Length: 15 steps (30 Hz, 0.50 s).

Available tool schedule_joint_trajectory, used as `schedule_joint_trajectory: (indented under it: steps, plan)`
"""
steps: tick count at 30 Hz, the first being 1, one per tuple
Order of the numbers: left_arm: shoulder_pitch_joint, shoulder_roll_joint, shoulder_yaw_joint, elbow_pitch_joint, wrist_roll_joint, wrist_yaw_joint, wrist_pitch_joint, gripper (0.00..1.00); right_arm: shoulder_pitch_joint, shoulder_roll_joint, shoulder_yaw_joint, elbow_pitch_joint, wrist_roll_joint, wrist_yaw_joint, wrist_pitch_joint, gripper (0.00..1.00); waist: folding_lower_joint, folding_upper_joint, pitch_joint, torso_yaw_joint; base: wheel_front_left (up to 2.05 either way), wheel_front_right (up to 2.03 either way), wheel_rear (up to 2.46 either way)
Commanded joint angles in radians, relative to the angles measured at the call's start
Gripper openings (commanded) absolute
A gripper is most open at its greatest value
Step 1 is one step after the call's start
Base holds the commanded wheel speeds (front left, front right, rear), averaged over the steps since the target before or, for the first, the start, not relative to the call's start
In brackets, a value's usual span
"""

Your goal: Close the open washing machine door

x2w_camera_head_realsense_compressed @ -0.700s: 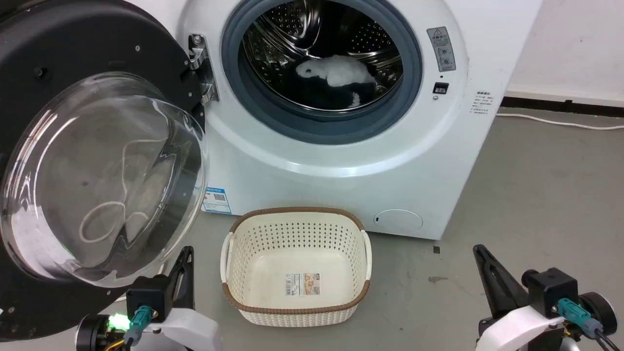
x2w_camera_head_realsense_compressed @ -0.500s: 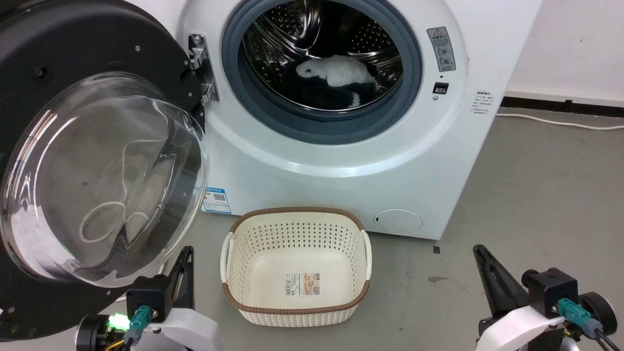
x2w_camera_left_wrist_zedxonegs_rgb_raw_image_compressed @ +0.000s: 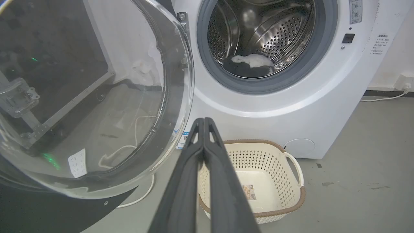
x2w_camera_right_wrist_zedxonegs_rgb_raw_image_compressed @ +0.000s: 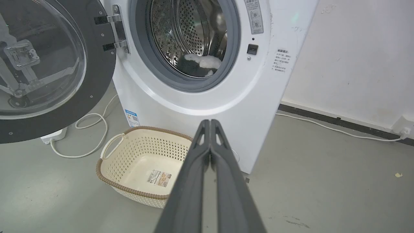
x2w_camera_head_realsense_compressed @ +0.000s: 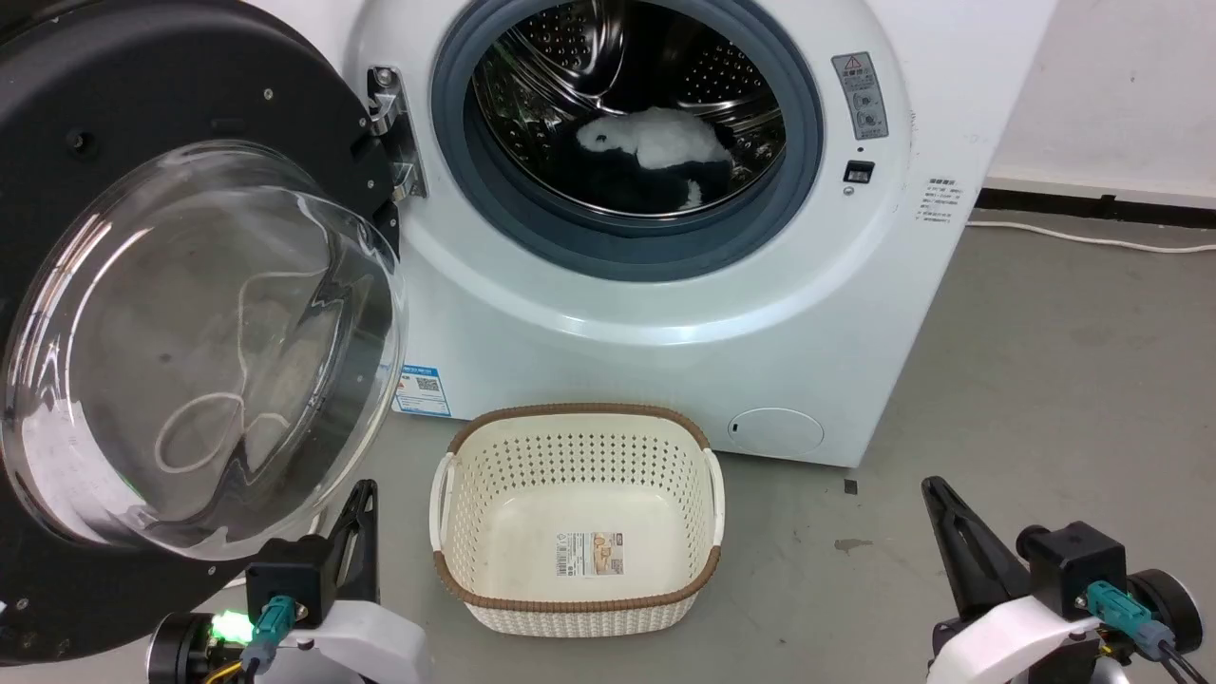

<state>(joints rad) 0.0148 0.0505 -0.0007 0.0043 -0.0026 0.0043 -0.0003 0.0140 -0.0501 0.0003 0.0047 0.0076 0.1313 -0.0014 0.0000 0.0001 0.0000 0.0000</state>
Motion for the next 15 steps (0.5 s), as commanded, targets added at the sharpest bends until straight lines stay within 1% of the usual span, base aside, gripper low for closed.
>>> schedule_joint_trajectory:
  steps: [1,15]
  plan:
    - [-0.015,0.0,0.001,-0.004,0.003,-0.004,0.0,0.0,-0.014,0.0,0.0,-0.005,-0.008,-0.001,0.001,0.0,0.0,-0.0001,0.0,0.0,0.0,0.0,0.0]
    - [-0.015,0.0,0.001,-0.004,0.003,-0.004,0.0,0.0,-0.014,0.0,0.0,-0.005,-0.008,-0.001,0.001,0.0,0.0,-0.0001,0.0,0.0,0.0,0.0,0.0]
